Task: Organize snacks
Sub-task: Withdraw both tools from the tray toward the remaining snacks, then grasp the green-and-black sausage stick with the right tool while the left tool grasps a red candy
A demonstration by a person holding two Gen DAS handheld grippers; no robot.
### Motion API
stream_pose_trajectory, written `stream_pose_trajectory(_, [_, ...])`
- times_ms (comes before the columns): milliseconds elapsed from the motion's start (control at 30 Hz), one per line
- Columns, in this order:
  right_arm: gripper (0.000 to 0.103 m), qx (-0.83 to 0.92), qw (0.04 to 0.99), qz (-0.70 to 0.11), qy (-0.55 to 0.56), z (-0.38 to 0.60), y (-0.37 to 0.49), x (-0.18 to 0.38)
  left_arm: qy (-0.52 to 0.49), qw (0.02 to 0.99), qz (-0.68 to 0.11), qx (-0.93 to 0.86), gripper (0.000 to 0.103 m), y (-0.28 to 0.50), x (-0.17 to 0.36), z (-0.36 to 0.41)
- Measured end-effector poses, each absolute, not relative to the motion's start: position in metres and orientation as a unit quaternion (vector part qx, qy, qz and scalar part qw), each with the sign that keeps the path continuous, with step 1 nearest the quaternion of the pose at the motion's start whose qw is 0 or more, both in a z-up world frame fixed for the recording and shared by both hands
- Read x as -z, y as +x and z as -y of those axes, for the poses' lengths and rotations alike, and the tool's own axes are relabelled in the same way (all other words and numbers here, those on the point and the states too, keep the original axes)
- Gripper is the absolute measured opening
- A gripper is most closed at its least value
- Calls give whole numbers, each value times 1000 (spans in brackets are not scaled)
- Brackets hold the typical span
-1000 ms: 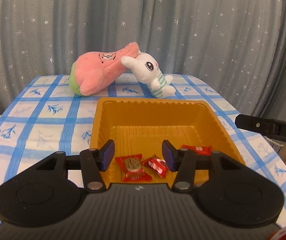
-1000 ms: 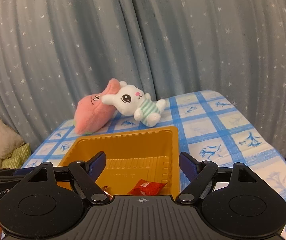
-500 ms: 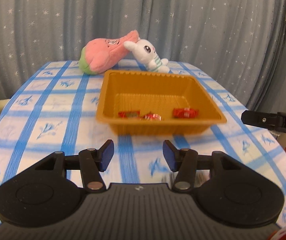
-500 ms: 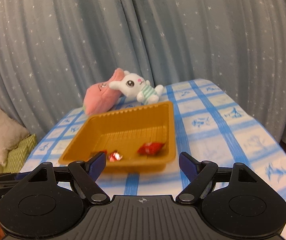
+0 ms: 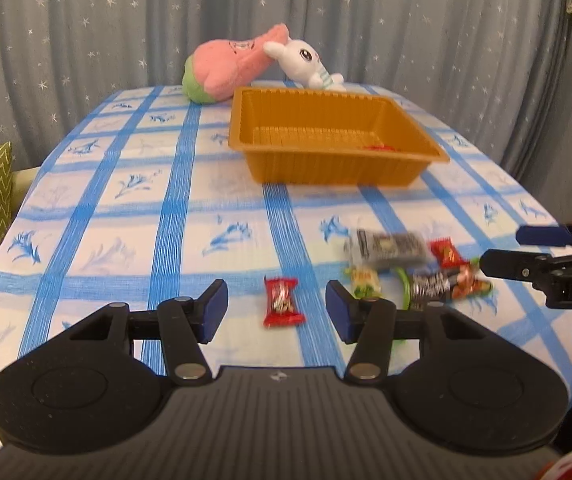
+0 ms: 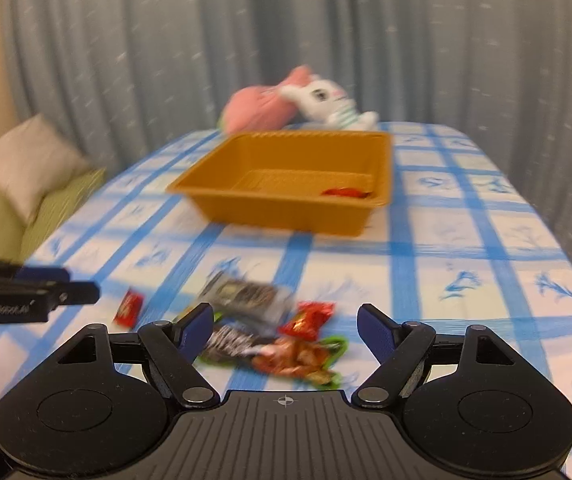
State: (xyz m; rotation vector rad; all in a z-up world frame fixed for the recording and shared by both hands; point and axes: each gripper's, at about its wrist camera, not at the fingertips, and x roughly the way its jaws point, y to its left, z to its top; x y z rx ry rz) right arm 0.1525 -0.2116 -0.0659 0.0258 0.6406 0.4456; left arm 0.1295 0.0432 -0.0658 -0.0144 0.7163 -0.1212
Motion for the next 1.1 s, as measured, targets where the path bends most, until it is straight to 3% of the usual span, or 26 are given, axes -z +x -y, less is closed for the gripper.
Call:
stream_pose_trajectory(167, [78,-269,908,-320,-25,202,156,73,-13,931,-360,57,50,135,72,-46])
stream_pose_trajectory(267, [61,-294,896,-328,-51,196,163,77,-16,930,-362,56,50,141,74,-45])
stream_pose_trajectory(433, [56,-339,878,-321,-106,192,171,81,-25,928,-368,58,50,147,79,-44])
stream_pose_trajectory(500, [50,-360,865,-325,-131,189,176,86,-28,926,-372,59,50,150,81,-43])
stream_pose_trajectory(967, [48,-381,827,-356,-209,179,194,113,-38,922,-381,62,50,157,88,-42])
stream_pose_trajectory(1100, [39,-362,831,-392,-158,187,193,108,-37,922,-380,61,50,156,88,-42])
